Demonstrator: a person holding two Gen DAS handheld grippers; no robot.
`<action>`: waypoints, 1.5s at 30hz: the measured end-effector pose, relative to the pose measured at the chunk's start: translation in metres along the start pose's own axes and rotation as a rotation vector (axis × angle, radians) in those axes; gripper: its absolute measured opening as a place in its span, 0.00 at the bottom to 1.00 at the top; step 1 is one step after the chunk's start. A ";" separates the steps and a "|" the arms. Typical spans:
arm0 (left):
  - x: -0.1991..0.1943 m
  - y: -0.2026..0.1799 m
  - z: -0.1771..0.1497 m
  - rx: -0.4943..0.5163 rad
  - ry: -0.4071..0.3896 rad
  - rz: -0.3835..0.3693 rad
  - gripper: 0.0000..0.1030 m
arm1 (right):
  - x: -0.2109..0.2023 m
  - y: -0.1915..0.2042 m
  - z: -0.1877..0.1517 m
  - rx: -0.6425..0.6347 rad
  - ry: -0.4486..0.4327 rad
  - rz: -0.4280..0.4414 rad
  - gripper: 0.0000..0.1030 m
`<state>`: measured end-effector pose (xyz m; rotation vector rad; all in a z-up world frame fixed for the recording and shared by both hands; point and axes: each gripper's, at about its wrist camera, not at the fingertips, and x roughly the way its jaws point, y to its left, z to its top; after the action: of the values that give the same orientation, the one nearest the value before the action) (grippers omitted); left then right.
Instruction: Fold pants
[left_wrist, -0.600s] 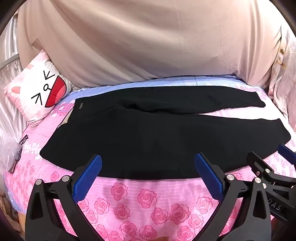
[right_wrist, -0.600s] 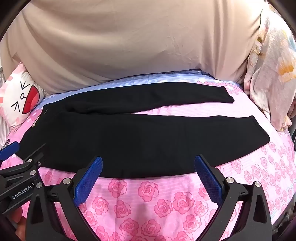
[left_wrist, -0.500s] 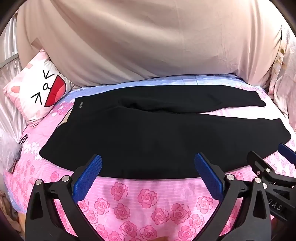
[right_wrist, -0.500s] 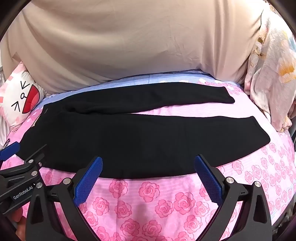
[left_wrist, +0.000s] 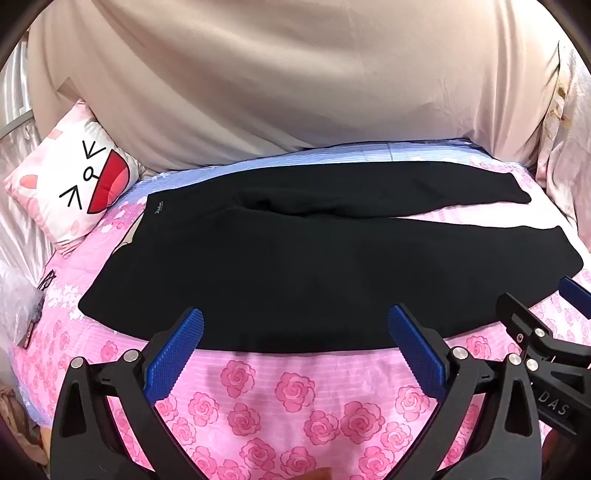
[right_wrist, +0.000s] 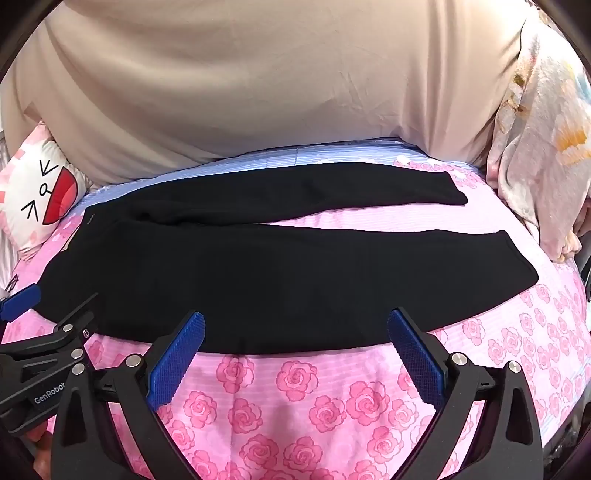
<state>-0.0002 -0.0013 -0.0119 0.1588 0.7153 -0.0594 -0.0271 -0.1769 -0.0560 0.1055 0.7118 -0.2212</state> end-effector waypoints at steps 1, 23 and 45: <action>0.000 0.000 0.001 0.002 -0.001 0.001 0.95 | 0.000 -0.001 0.000 0.002 0.000 0.001 0.95; 0.005 0.004 0.005 -0.005 0.003 0.010 0.95 | 0.004 0.003 -0.004 -0.001 0.011 0.002 0.95; 0.013 -0.008 0.010 0.028 0.023 0.034 0.95 | 0.012 0.003 -0.002 0.012 0.025 0.003 0.95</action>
<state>0.0151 -0.0112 -0.0140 0.1990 0.7346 -0.0352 -0.0189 -0.1758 -0.0654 0.1207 0.7354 -0.2217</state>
